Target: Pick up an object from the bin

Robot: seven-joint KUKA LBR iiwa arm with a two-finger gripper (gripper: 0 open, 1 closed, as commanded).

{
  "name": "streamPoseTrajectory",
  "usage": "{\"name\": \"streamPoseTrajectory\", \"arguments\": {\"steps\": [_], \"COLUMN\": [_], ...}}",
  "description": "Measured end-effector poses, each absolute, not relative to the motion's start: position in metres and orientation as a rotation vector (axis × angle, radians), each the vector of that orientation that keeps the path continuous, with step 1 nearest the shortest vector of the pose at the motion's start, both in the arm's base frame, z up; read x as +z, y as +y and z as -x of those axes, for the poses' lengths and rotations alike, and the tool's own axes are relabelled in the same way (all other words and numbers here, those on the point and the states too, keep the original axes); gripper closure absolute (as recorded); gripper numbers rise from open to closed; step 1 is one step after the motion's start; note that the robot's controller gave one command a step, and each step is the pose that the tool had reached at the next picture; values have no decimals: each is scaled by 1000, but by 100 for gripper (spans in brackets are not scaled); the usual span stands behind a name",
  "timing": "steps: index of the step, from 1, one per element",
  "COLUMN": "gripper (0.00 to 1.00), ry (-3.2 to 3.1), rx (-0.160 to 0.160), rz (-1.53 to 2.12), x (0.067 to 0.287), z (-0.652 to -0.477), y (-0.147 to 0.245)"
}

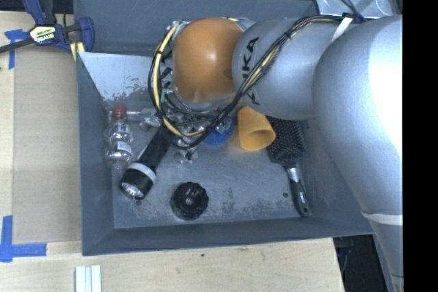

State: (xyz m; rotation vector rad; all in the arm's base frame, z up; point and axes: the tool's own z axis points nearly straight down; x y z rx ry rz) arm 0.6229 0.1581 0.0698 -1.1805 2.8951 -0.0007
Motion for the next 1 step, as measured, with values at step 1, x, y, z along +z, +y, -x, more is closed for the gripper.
{"name": "streamPoseTrajectory", "arguments": {"steps": [1], "gripper": [100], "ry": [3038], "rx": [1], "rz": [758], "x": [70], "z": [-615], "y": [141]}}
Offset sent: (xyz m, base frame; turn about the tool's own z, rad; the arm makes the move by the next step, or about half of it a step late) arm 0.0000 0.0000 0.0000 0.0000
